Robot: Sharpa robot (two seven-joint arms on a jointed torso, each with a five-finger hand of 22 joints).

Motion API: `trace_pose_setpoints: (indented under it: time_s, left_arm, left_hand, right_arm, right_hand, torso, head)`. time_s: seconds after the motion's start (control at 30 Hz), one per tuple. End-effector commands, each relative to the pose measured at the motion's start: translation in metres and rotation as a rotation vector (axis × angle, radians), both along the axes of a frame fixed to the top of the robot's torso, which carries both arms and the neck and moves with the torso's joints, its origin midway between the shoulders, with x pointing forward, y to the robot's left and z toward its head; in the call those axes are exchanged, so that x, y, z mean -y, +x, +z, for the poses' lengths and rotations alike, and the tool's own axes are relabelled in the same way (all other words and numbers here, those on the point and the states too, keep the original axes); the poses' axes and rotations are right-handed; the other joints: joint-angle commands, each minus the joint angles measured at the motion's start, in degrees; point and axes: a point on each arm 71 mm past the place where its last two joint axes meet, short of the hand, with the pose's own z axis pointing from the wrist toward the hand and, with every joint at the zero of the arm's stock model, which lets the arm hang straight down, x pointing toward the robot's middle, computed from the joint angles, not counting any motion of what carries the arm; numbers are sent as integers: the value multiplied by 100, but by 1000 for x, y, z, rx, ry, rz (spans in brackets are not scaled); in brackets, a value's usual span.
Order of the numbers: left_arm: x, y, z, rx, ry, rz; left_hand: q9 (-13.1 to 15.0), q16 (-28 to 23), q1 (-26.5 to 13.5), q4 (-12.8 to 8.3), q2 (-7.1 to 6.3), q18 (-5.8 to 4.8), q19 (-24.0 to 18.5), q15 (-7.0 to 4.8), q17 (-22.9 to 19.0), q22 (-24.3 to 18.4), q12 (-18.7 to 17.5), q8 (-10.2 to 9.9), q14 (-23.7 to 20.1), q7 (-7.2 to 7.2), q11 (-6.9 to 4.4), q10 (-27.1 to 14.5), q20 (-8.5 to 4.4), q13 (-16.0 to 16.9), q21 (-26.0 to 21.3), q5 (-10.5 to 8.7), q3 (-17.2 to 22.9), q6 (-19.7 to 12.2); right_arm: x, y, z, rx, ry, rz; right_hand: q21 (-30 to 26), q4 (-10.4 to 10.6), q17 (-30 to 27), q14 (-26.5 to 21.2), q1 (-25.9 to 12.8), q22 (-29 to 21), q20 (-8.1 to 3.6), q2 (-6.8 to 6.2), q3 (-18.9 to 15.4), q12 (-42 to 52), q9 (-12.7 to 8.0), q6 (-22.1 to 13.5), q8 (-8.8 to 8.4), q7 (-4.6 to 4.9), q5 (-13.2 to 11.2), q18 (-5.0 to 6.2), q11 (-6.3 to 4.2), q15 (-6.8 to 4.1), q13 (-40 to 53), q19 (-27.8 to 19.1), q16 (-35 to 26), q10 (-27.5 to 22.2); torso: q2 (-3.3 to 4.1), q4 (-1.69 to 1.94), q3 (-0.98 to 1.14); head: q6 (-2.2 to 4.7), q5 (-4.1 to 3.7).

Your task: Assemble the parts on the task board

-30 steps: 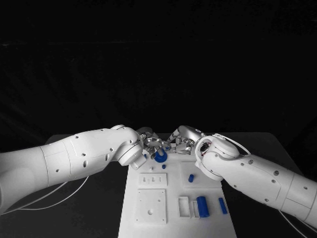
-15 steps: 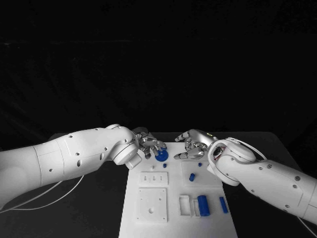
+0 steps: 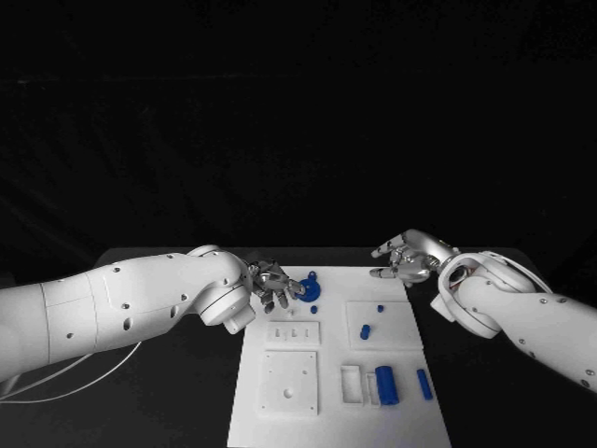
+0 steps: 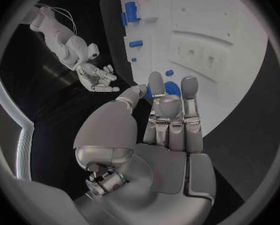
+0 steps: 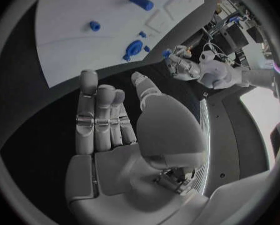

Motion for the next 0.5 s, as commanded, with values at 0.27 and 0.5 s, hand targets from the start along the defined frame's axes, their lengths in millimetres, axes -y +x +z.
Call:
trace_pose_setpoints:
  time_s: [0.27, 0.5]
  left_arm:
    - [-4, -11, -3, 92, 67, 27]
    - [-1, -17, -13, 74, 79, 25]
  left_hand:
    - [90, 273, -36, -591, -149, 4, 99, -25, 469, 145, 356, 33, 155, -452, -71, 289, -2, 16, 8, 31, 616, 596]
    - [183, 339, -33, -530, -186, 3, 133, -26, 631, 233, 467, 36, 181, -476, -74, 283, 2, -9, -34, 22, 638, 657]
  right_arm:
    - [9, 31, 34, 95, 223, -60]
    - [6, 45, 45, 123, 350, -121]
  right_hand:
    - [-779, -214, -553, 216, -100, -1482, -53, 110, 131, -884, 2, -1, 28, -5, 173, -93, -38, -17, -1430, 239, -1326, 254]
    - [-882, -250, -1099, 416, -232, -3092, 58, 218, 273, -3208, -9, -210, 20, 15, 10, -124, 54, 63, -3542, 72, -2728, 1049]
  torso:
    - [10, 51, 73]
    - [8, 60, 87]
  head:
    - [-194, 137]
    - [-301, 168]
